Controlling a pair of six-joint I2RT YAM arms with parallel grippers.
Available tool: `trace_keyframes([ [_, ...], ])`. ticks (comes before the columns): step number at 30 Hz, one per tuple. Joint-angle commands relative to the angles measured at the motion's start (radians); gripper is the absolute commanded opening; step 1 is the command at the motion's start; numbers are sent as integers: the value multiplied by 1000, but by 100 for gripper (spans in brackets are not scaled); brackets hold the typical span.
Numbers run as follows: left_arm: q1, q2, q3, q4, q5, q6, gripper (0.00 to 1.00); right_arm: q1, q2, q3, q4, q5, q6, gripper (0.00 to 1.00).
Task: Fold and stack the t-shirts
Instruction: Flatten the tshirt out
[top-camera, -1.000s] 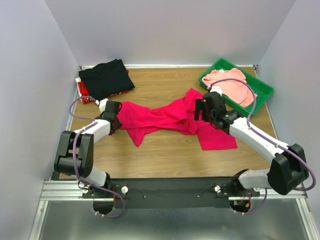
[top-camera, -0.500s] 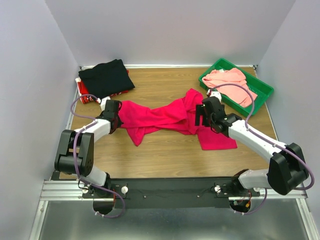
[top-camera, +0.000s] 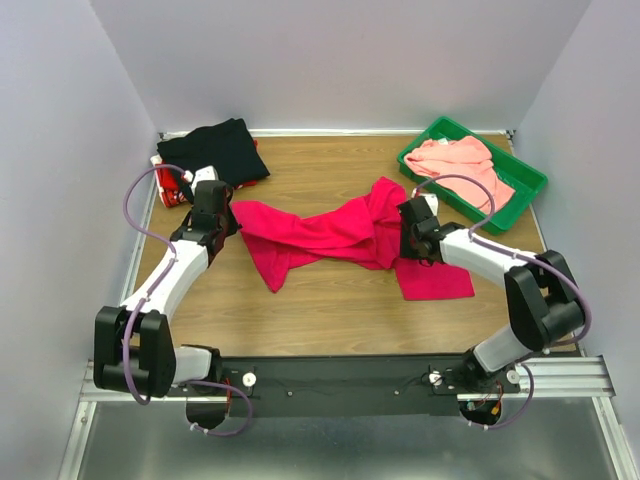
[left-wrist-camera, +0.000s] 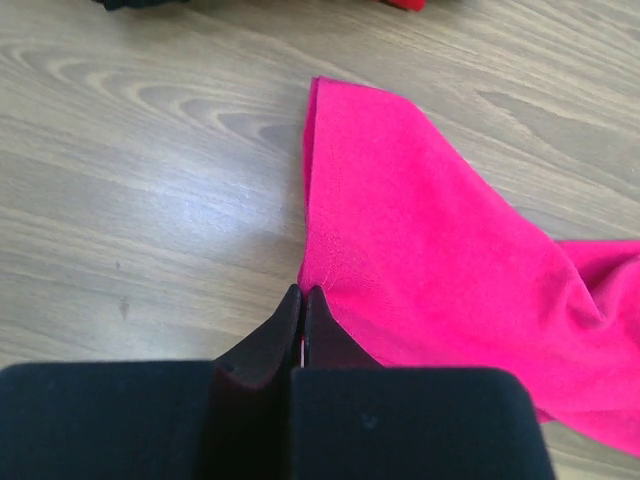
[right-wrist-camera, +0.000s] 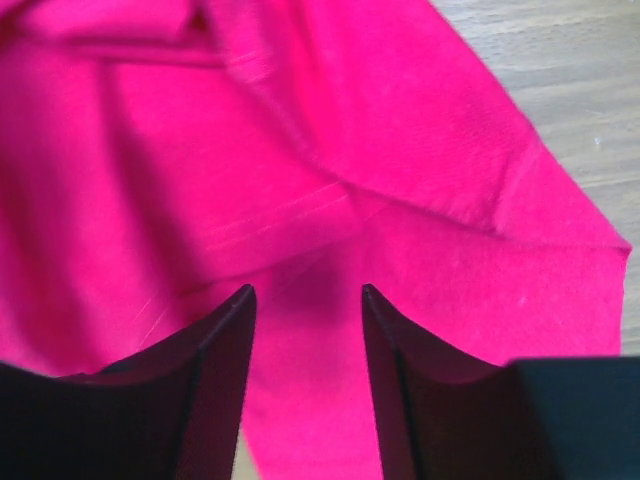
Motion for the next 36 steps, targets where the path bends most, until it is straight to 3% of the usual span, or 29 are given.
trace_keyframes([
  [1,3,-18,34,-78,25,84,0,-31,60,7,62,10,16,51],
  [11,3,-32,22,-60,54,105,0,-55,124,45,97,10,7,45],
  [27,3,-47,5,-66,42,107,0,-113,139,56,112,-37,-14,44],
  [36,3,-47,1,-66,44,107,0,-118,146,44,115,-91,-14,32],
])
